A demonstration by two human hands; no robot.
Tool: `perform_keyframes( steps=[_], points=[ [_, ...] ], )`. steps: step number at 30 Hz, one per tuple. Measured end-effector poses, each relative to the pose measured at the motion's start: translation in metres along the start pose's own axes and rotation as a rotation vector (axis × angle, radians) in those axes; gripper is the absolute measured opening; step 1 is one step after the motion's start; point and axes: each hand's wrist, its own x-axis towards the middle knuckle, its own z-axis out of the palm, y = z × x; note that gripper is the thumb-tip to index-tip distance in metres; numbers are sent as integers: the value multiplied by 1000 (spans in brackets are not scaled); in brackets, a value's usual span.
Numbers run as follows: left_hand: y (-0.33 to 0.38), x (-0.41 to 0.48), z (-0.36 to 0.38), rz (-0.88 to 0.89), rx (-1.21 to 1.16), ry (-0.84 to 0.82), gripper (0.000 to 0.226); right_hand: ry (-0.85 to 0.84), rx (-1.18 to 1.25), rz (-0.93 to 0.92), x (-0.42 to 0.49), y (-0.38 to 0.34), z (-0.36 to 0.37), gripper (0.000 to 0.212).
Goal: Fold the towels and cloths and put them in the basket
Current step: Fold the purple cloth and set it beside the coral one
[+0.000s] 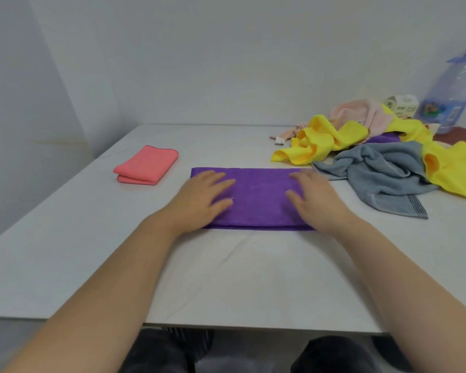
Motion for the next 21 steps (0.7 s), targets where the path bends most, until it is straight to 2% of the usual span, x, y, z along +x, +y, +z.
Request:
perform_keyframes(
  steps=[2,3,5,7,8,11,13,15,19,21],
  points=[
    [4,2,10,-76,162,-273,61,-317,-177,25,-4,-2,9,58],
    [3,2,12,-114,169,-345,61,-426,-223,64,-5,1,7,58],
    [3,1,9,-159,133,-381,63,-501,-229,129,-6,8,-4,56],
    [4,4,3,-195,89,-312,64,-470,-247,155,-4,9,-13,56],
    [5,9,1,-208,80,-233,62,-402,-261,149,-1,7,-15,55],
    [16,37,-4,-145,104,-11,56,-77,-251,81,21,-13,-14,53],
    [28,62,-4,-89,104,30,54,44,-204,33,44,-28,-6,52],
    [35,82,4,-74,123,-8,53,16,-160,20,63,-36,8,51],
    [22,91,34,-184,127,-186,55,-274,-177,93,71,-23,45,55],
    [12,89,37,-220,127,-180,58,-283,-179,118,72,-15,48,57]
  ],
)
